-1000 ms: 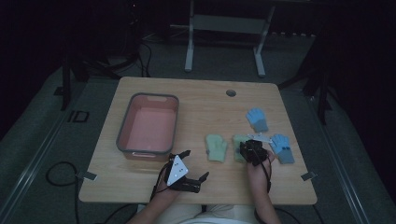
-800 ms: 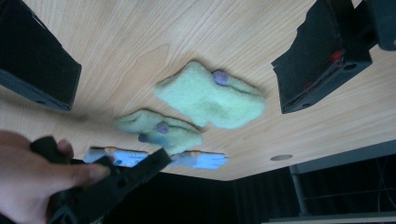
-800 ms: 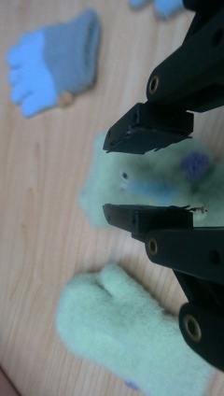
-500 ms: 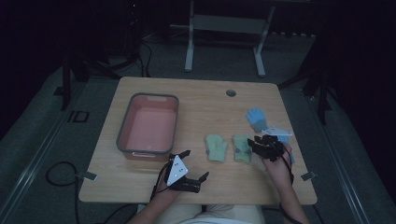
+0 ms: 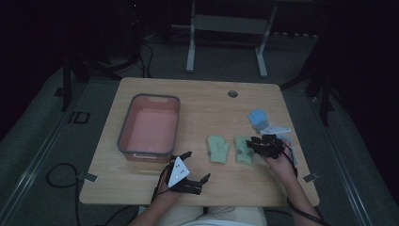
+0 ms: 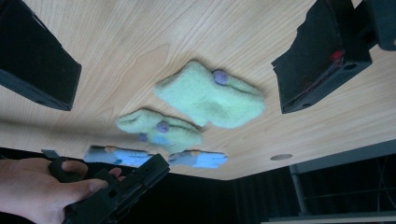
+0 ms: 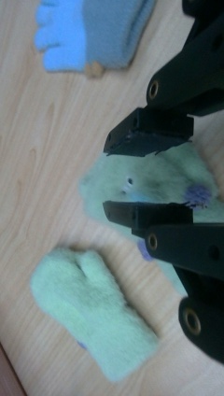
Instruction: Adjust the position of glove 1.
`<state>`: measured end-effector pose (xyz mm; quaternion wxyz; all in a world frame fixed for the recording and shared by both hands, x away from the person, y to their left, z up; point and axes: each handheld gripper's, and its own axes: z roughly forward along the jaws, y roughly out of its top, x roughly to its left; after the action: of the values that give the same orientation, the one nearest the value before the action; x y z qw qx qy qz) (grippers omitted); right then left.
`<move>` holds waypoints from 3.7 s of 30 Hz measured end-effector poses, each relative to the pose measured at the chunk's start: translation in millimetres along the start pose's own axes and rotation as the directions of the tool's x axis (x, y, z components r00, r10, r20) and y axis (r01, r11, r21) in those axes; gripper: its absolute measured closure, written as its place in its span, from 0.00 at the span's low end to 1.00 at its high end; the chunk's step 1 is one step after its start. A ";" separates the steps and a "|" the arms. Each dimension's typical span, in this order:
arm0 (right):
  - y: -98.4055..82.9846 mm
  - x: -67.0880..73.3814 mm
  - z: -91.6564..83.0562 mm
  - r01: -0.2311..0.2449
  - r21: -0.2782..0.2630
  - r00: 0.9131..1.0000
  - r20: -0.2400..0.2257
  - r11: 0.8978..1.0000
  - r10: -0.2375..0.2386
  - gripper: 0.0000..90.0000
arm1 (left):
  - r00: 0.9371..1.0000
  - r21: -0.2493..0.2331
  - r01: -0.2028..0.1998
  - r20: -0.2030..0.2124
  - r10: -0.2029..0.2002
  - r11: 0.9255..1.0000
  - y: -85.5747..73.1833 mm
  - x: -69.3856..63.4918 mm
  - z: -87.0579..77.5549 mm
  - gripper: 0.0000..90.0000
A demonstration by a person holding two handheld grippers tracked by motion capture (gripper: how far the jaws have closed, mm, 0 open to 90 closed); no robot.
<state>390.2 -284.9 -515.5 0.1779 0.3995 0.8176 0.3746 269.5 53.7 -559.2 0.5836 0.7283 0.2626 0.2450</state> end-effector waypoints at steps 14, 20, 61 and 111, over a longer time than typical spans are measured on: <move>-22.1 9.5 20.1 -0.021 0.032 1.000 0.001 0.999 0.021 0.68 | 1.000 0.001 -0.001 -0.002 0.001 1.000 0.0 -0.2 -0.1 0.00; -25.8 15.9 22.2 0.010 0.031 0.999 0.038 0.999 -0.011 0.84 | 1.000 0.003 -0.005 -0.002 0.005 1.000 0.1 -0.6 0.0 0.00; 46.9 110.1 34.3 0.053 0.015 0.998 0.014 0.998 -0.053 0.97 | 1.000 0.006 -0.012 -0.015 0.012 1.000 0.3 -1.9 0.3 0.00; 65.8 47.1 30.2 -0.039 -0.137 0.974 -0.228 0.990 0.007 0.39 | 0.888 0.325 -0.428 0.324 0.326 0.843 39.9 6.7 85.7 0.51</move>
<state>413.2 -207.3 -485.2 0.1069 0.3501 0.7995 0.4763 335.2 -10.9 -536.8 0.3964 0.8920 0.0787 0.2027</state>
